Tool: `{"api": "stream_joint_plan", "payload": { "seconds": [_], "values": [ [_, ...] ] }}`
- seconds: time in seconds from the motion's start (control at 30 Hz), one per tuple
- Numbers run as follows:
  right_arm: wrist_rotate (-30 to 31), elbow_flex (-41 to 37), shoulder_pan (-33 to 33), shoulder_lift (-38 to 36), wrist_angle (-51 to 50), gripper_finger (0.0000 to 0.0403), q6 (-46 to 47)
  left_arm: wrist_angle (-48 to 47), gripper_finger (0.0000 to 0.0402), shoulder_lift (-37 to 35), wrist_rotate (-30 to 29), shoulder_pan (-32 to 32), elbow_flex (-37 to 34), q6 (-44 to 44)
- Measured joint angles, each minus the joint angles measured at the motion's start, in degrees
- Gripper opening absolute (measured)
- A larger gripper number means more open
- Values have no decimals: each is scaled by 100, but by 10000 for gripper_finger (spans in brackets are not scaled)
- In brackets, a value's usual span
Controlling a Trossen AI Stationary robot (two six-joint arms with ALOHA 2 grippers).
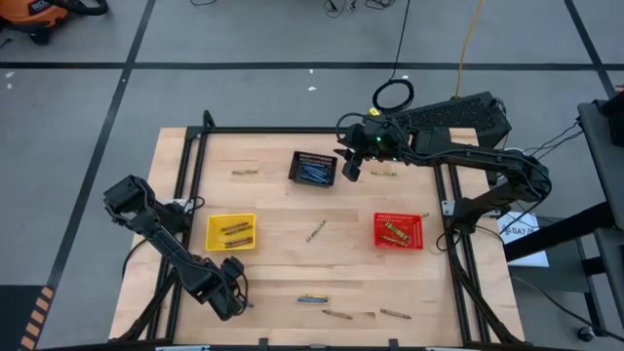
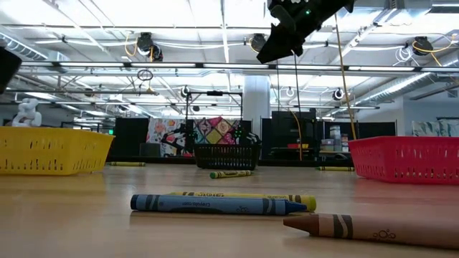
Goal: Sort crayons
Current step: Put the brown crayon into the yellow bin
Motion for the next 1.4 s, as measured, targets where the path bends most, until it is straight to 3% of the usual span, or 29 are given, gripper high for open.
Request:
{"api": "stream_joint_plan", "payload": {
  "seconds": [0.27, 0.4, 0.73, 0.9, 1.13, 1.4],
  "values": [
    [-2, 0, 0, 0, -1, 123, -11, -28, 8, -283, 15, 0, -38, 249],
    [-3, 0, 0, 0, -3, 123, -15, -77, 7, -744, -282, -1, -33, 261],
    [-2, -2, 0, 0, -222, 123, -20, -1208, 6, -1820, -683, 232, -29, 708],
    [-2, -4, 0, 0, -283, 123, -108, -1704, 6, -2180, -931, 634, -26, 1464],
    [-4, -4, 0, 0, -277, 123, -199, -2444, 6, -2483, -1103, 1502, -26, 3179],
    [-12, -4, 0, 0, -282, 123, -197, -2472, 5, -2568, -1248, 2619, -22, 5151]
  ]
}}
